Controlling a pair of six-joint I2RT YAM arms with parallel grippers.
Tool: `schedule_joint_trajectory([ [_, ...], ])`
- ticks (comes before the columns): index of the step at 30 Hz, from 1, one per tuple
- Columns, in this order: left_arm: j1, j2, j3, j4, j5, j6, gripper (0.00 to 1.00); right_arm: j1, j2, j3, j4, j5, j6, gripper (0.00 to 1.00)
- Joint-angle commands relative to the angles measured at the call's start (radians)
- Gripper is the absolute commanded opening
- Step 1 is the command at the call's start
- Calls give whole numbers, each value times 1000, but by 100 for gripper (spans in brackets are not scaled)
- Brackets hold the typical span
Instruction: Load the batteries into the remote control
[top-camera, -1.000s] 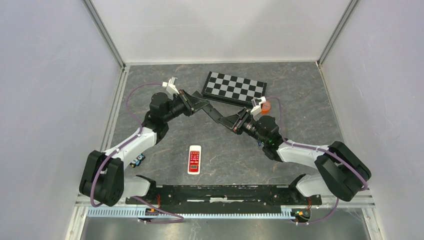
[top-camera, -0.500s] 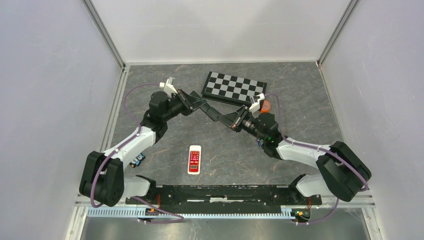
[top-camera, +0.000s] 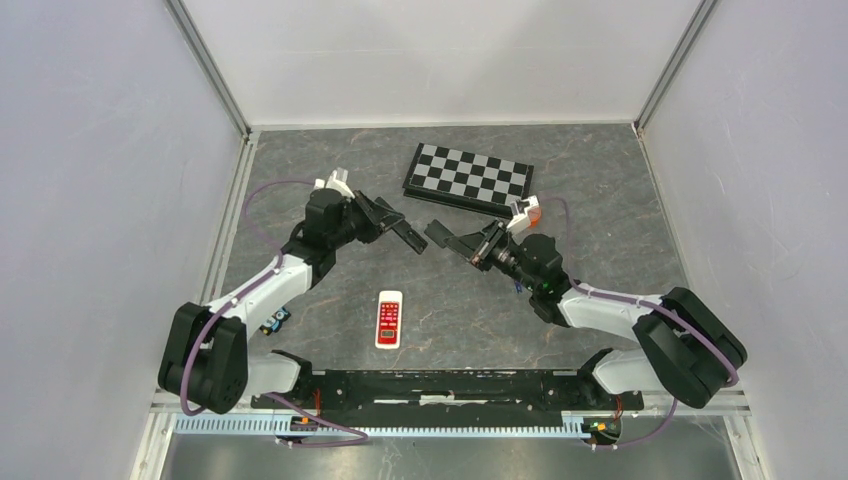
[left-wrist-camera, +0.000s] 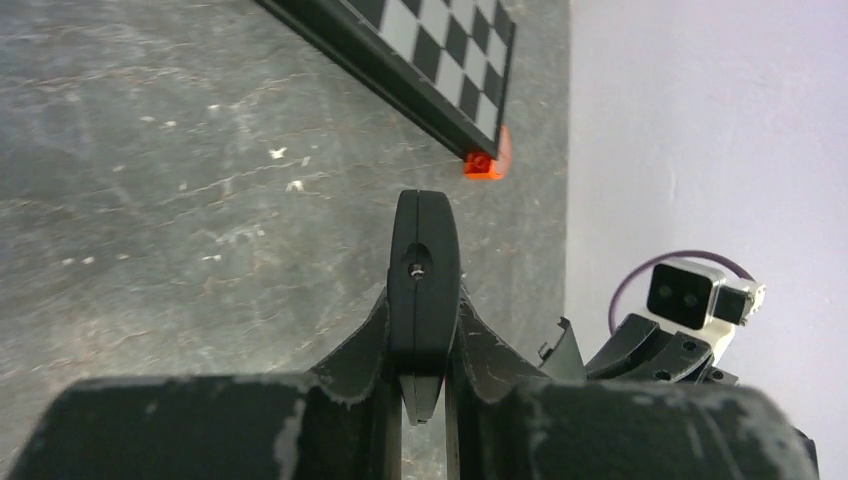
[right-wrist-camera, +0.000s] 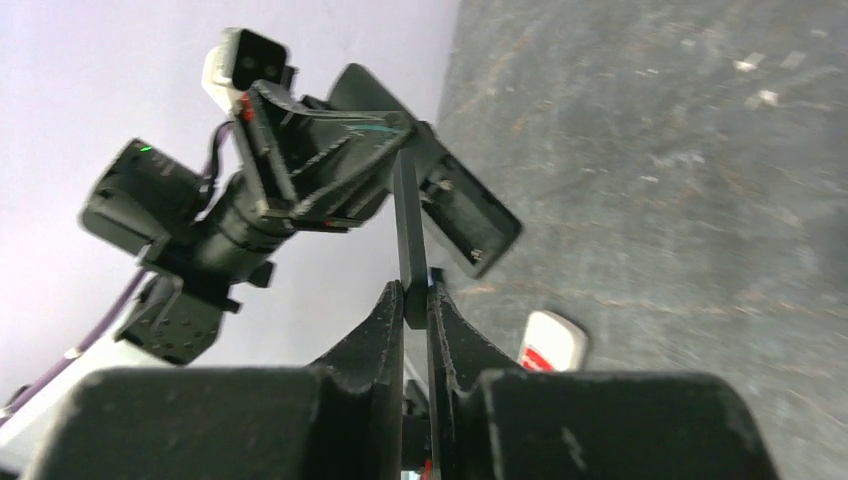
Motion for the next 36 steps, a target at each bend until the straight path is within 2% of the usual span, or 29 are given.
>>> schedule_joint_trajectory([
  [1, -1, -54, -29, -32, -112, 59, 2, -17, -30, -51, -128, 65, -63, 0],
  [8, -2, -71, -41, 66, -4, 86, 2, -84, 7, -111, -266, 59, -121, 0],
  [16, -2, -108, -113, 320, 160, 92, 2, -94, 22, -116, -384, 52, -202, 3],
  [19, -1, -99, -140, 390, 190, 71, 2, -94, 1, -108, -449, 79, -254, 17],
  [22, 0, -82, -169, 504, 245, 43, 2, -93, -23, -97, -504, 81, -305, 42],
  [26, -1, -58, -168, 597, 315, 31, 2, -94, -111, -76, -549, 85, -406, 62],
  [29, -2, -48, -161, 621, 348, 28, 2, -93, -199, -28, -572, 43, -519, 73],
  [31, -3, -47, -154, 631, 371, 28, 2, -92, -249, -10, -501, -74, -603, 81],
  [33, -6, -49, -140, 646, 417, 35, 2, -93, -279, -18, -337, -288, -679, 86],
  [36, -11, -74, -85, 568, 524, 87, 2, -84, -276, 2, -193, -542, -679, 89],
])
